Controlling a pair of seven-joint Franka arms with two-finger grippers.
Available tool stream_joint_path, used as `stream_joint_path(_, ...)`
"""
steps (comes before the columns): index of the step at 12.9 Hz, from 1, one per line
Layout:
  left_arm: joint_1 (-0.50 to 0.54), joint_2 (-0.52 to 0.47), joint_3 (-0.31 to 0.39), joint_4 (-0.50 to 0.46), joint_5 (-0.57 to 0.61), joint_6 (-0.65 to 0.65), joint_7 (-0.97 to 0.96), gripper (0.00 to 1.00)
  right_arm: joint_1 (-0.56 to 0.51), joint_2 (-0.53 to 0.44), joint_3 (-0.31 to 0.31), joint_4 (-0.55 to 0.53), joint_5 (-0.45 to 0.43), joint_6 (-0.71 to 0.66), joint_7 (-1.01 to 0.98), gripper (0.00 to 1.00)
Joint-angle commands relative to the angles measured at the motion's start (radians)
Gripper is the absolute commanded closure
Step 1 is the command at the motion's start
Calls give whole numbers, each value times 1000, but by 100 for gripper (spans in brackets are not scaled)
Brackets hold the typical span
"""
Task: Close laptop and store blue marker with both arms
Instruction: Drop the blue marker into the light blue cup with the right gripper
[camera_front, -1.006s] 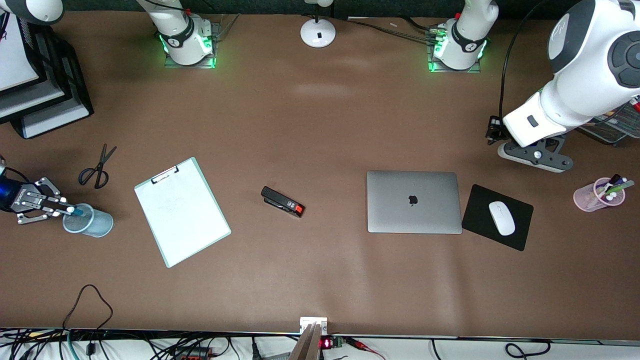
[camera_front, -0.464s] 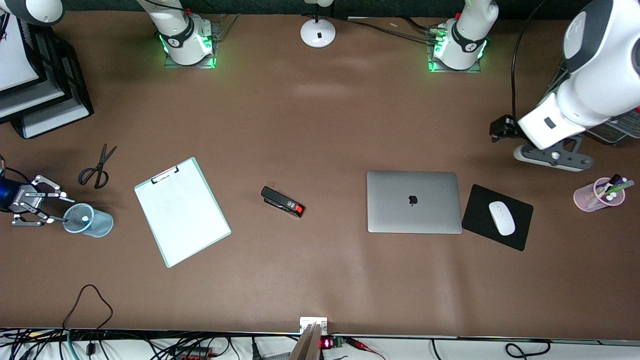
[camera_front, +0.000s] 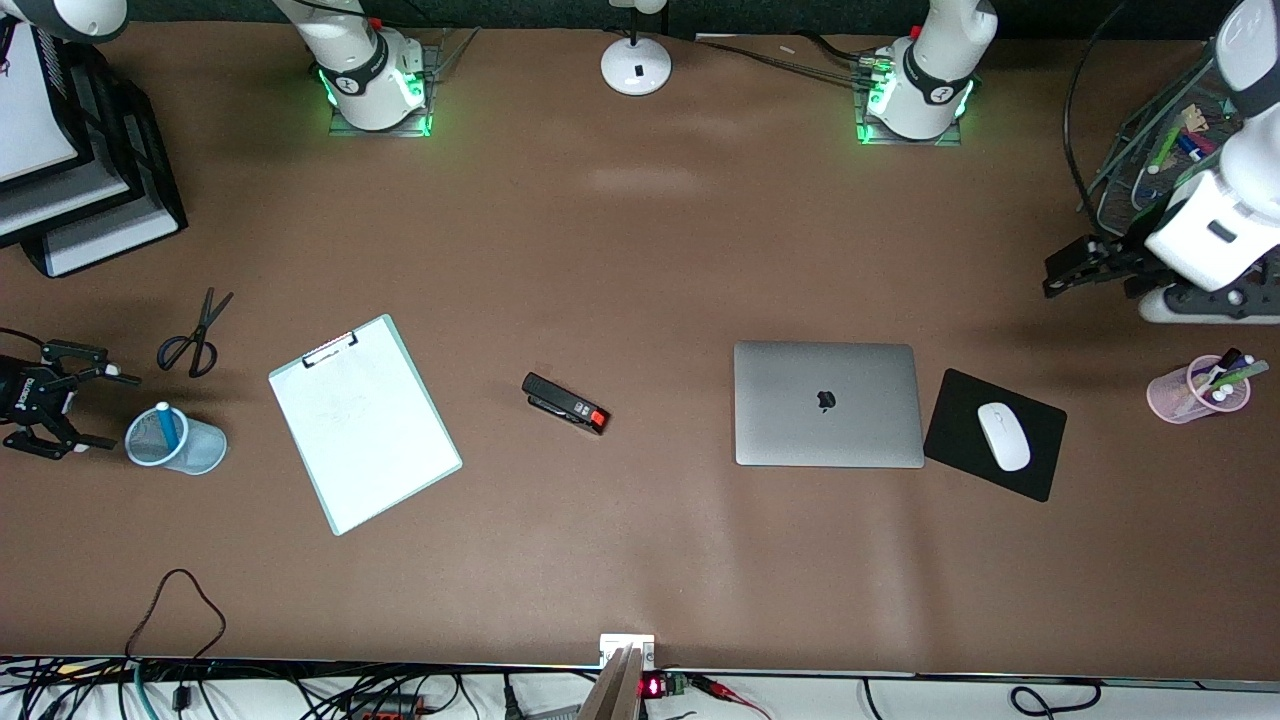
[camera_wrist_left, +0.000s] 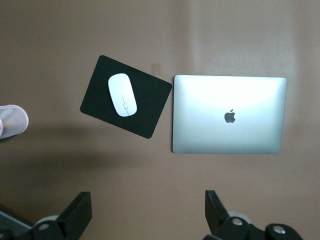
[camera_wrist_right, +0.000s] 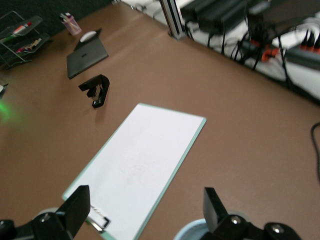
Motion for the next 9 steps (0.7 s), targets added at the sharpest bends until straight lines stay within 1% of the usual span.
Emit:
stream_joint_path(1, -25, -69, 13, -77, -3, 28, -16, 0, 65, -75, -1, -6, -123, 30, 229, 0)
stream_joint_path(2, -1, -77, -14, -88, -2, 27, -16, 0, 89, -101, -1, -6, -181, 30, 325, 0)
stream_joint_path(3, 48, -71, -60, -84, -1, 30, -16, 0, 105, -126, -1, -6, -229, 26, 434, 0)
stream_joint_path(5, 52, -75, -67, -85, 1, 39, -17, 0, 141, -183, 2, -20, -303, 15, 644, 0)
stream_joint_path(6, 41, -82, -67, -88, 1, 38, -17, 0, 157, -207, 0, -26, -327, -2, 711, 0)
stream_joint_path(8, 20, -89, -47, -88, 1, 44, 4, 0, 209, -267, 0, -28, -425, -29, 894, 0)
stream_joint_path(9, 20, -91, -45, -90, 2, 45, 12, 0, 238, -295, 0, -28, -461, -52, 989, 0)
